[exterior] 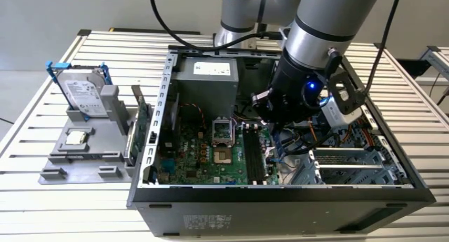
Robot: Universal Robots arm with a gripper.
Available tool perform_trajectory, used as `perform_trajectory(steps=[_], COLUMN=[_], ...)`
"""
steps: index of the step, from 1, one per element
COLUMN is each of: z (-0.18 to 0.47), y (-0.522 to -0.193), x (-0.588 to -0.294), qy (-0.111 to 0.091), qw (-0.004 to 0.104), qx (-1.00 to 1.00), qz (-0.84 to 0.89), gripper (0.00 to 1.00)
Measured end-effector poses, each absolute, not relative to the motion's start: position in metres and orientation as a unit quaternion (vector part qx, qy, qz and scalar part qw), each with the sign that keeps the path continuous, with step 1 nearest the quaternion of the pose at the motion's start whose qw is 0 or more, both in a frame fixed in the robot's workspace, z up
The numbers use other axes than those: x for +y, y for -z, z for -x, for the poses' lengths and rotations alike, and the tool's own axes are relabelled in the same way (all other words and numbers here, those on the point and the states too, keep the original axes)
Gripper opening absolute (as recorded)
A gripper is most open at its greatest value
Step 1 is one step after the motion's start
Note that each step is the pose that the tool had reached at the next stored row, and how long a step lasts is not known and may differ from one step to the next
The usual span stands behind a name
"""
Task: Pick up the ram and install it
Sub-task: 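Insert the ram into the slot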
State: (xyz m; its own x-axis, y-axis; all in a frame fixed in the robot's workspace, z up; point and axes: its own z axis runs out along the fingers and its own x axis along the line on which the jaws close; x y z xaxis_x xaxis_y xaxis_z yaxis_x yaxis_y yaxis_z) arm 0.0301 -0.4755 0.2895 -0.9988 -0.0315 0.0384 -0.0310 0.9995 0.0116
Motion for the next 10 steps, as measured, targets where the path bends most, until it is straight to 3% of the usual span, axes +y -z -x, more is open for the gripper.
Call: perform_trajectory(steps=[10], z=[-0.0298], y=[-0.2878], x=[-0.4755], qy=[0.006], qw=[0.017], qx=[-1.000], qz=[-0.016], gripper=[0.00])
